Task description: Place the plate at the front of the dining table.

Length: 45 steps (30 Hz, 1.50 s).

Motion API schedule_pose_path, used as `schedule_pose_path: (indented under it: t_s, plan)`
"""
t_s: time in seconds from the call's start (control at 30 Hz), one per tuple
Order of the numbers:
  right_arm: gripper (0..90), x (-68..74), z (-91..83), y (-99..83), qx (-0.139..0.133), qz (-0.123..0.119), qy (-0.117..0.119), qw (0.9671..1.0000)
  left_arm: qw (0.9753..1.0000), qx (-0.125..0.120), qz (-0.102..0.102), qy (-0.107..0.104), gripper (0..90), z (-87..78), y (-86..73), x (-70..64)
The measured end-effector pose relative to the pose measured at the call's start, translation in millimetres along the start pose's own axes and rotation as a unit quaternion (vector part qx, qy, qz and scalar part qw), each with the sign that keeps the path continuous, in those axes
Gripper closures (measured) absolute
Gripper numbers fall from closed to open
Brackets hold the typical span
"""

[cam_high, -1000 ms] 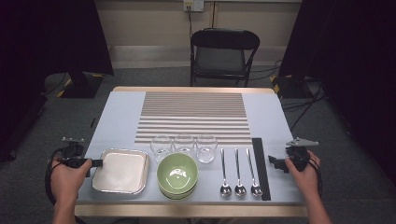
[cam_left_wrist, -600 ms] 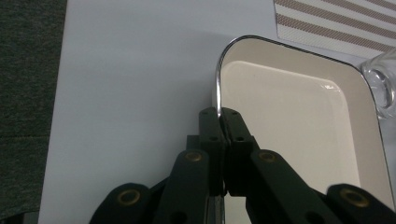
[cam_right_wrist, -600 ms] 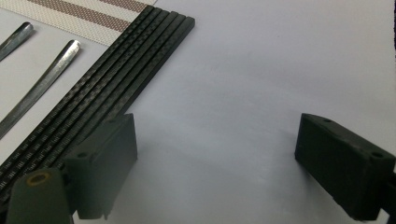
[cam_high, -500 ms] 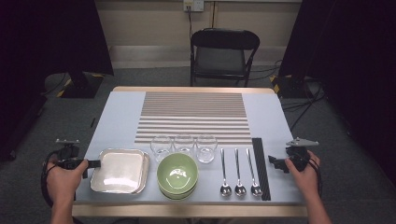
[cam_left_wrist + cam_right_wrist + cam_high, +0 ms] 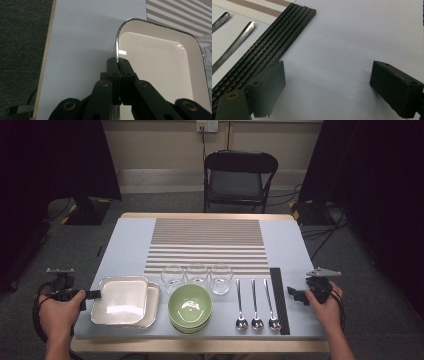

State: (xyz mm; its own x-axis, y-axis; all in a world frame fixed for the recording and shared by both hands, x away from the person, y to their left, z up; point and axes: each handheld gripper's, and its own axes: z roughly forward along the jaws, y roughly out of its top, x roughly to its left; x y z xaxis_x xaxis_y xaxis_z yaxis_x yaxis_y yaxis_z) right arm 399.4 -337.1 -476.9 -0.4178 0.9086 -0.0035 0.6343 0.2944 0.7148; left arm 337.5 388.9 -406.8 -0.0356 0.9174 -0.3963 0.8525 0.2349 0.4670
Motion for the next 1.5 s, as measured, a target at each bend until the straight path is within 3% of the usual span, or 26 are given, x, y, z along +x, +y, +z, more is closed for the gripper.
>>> schedule_pose_path:
  t_s: [0.2,0.37,0.47,0.83,1.13,1.5]
  plan:
    - [11.6,0.0,0.0,0.0,0.000,0.000,0.000,1.0000,0.9999,-0.014,-0.007,-0.006,89.1,-9.5,12.6,-4.3]
    - [11.7,-0.2,0.1,0.1,-0.001,0.000,0.001,1.0000,0.9996,-0.022,0.001,-0.017,89.1,-12.0,26.0,-12.6]
    - [11.6,0.0,0.0,0.0,0.000,-0.001,0.000,1.0000,0.9994,-0.032,0.003,-0.012,89.1,-12.1,33.0,-20.7]
    - [11.6,0.0,0.0,0.0,0.000,0.000,0.000,1.0000,0.9992,-0.031,0.017,-0.019,89.2,-11.2,54.8,-42.8]
    - [11.7,0.3,-0.1,0.0,0.000,0.000,0.000,1.0000,0.9989,-0.042,0.012,-0.018,89.2,-14.0,62.3,-49.6]
    - [11.7,0.2,-0.1,0.0,0.000,0.001,0.000,1.0000,0.9990,-0.035,0.009,-0.024,89.1,-14.8,68.2,-53.9]
